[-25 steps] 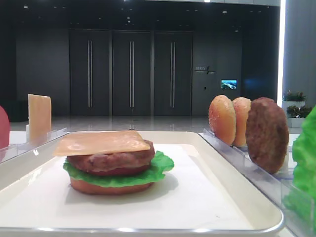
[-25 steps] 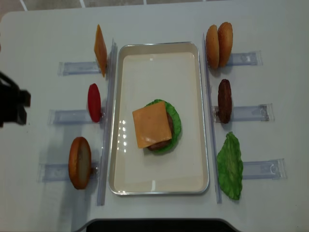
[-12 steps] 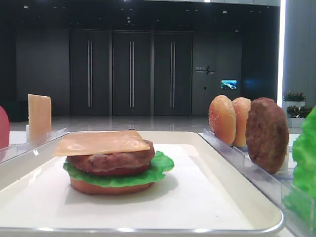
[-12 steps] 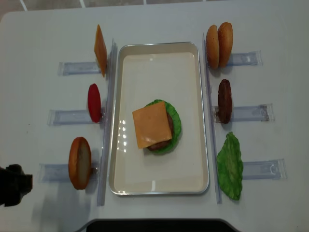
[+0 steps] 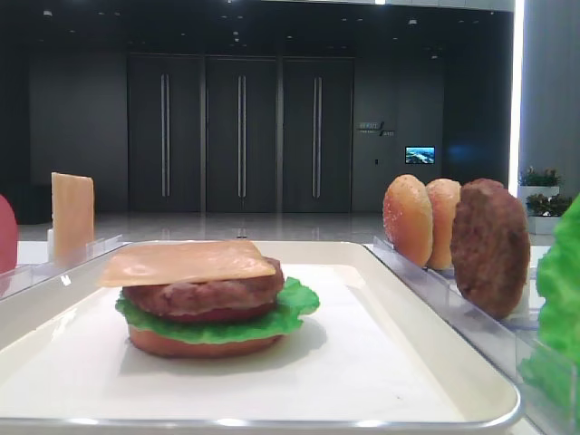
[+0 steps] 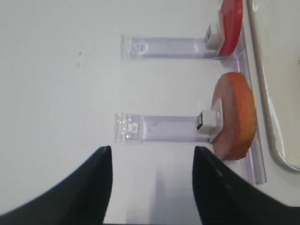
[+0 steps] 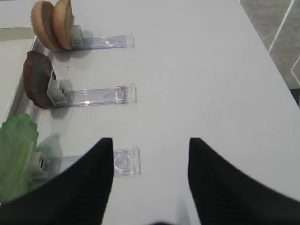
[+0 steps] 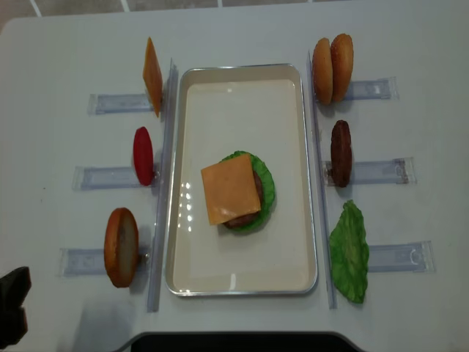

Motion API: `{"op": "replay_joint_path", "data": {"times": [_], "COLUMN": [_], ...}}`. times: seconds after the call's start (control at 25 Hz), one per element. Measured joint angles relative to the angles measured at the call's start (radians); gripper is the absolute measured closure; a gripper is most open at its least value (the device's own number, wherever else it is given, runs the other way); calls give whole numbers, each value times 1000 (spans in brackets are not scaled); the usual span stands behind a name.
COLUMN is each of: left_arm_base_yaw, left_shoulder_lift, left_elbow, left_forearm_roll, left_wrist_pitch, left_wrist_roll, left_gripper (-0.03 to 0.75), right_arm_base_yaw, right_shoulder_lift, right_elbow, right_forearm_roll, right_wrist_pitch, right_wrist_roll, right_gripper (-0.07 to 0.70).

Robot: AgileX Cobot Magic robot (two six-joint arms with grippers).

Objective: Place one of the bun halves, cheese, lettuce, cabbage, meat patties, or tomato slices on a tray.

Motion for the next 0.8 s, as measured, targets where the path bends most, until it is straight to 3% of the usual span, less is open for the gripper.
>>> {"op": "replay_joint_path", "data": {"times": [0.28,0.8], "left_arm_base_yaw": [0,0], "left_shoulder_lift": [-231,-233], "left_elbow": [0,0], "left_forearm_roll": [-9,-12], "left_wrist_pitch": [21,22], "left_wrist_roll": [9,9], "left_gripper": [297,303], "right_arm_base_yaw": [0,0], "right_shoulder_lift": [0,0], "right_elbow": [0,0], "right_forearm_roll": [0,0], "right_wrist_pitch": [0,0], "right_wrist_roll": [0,0], "right_gripper": [282,282]}}
